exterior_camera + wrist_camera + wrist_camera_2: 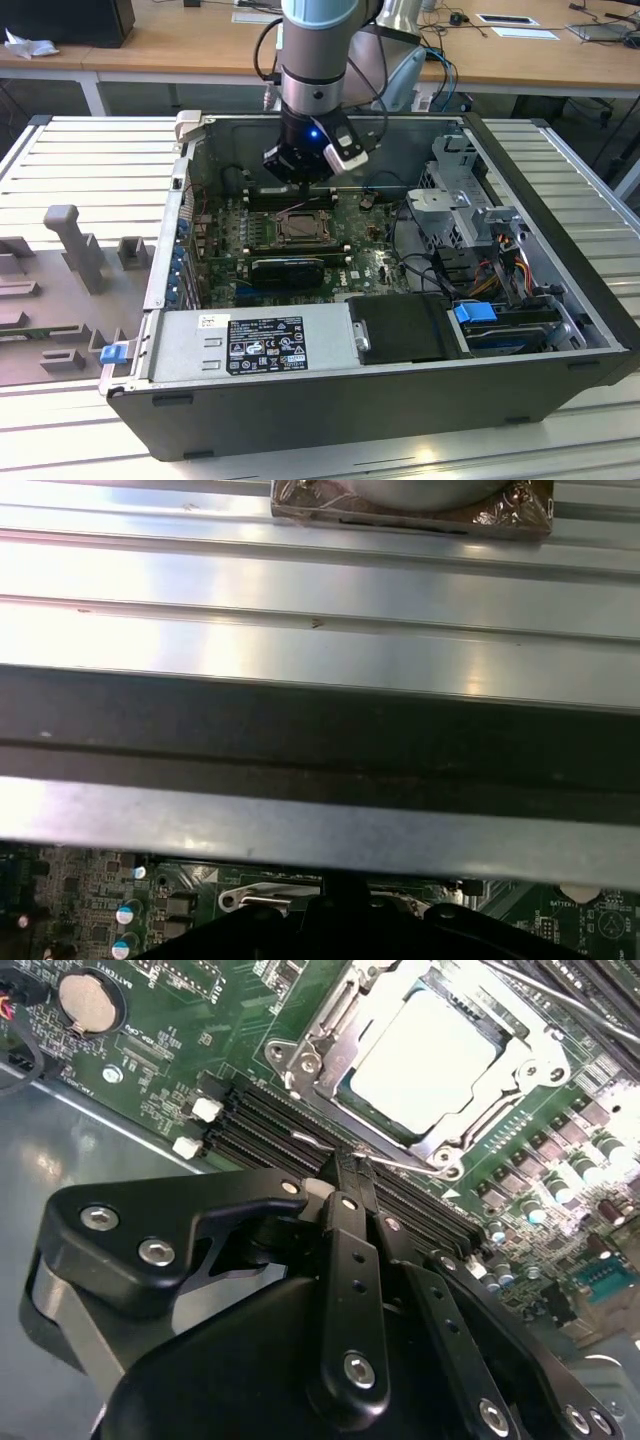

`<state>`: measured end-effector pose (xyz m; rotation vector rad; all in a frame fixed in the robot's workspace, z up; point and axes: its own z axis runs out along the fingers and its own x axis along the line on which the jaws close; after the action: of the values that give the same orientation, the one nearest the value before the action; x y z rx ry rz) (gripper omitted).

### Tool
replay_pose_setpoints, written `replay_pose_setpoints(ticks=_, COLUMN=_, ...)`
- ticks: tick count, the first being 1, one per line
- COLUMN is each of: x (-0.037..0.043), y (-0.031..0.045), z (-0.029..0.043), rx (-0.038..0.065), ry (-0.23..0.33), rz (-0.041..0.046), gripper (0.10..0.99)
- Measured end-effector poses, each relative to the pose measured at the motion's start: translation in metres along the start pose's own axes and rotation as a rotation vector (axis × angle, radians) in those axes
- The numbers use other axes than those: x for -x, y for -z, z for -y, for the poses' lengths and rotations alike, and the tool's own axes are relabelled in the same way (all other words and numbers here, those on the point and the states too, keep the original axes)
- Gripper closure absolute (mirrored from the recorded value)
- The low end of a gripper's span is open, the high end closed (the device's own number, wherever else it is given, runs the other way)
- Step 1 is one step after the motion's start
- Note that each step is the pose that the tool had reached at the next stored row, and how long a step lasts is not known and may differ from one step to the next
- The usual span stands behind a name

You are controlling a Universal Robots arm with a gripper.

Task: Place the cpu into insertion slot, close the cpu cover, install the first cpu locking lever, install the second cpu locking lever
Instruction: 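Install the first cpu locking lever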

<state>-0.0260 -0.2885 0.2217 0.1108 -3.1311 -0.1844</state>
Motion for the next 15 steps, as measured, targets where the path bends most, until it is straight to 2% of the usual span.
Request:
replay_pose_setpoints(ticks=6, x=0.0052, y=-0.0027, z=0.0006, rx=0.0, ry=0.004, rz=-0.0004, gripper=0.98)
replay_pose_setpoints(ticks=15, x=0.0105, y=-0.0118, z=0.0021, rx=-0.004, ry=0.003, rz=-0.0007, gripper=0.98)
